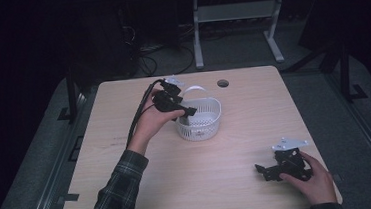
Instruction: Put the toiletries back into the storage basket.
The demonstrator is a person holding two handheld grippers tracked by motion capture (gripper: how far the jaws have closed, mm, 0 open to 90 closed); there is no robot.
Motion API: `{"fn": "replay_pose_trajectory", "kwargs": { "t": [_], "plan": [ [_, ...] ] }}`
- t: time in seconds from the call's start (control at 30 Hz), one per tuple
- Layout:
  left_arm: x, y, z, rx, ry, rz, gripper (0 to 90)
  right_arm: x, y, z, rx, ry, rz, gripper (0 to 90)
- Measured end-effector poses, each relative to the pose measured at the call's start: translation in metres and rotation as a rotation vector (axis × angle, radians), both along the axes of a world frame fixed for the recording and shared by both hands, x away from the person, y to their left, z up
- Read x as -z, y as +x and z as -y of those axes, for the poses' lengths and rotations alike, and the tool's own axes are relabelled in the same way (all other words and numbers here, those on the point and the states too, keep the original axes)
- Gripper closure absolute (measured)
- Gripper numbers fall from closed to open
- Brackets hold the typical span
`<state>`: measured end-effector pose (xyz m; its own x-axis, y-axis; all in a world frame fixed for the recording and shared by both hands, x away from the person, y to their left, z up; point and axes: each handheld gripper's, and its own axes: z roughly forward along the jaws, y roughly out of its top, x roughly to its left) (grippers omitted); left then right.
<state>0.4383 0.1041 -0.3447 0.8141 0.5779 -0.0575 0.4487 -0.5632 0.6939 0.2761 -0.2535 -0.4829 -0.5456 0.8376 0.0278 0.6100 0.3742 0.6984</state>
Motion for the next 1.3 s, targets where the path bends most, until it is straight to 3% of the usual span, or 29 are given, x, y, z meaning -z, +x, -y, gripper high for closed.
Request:
{"fn": "replay_pose_trajectory", "kwargs": {
  "t": [0.37, 0.8, 1.3],
  "plan": [
    [-0.018, -0.006, -0.006, -0.007, -0.011, 0.021, 25.2, 0.0, 0.0, 0.0, 0.0, 0.0, 0.0, 0.0],
    [-0.034, -0.02, -0.03, -0.001, -0.015, 0.029, 25.2, 0.0, 0.0, 0.0, -0.001, 0.001, 0.0, 0.0],
    [-0.026, -0.044, -0.071, -0.057, -0.032, 0.031, 25.3, 0.0, 0.0, 0.0, -0.001, 0.001, 0.0, 0.0]
  ]
}}
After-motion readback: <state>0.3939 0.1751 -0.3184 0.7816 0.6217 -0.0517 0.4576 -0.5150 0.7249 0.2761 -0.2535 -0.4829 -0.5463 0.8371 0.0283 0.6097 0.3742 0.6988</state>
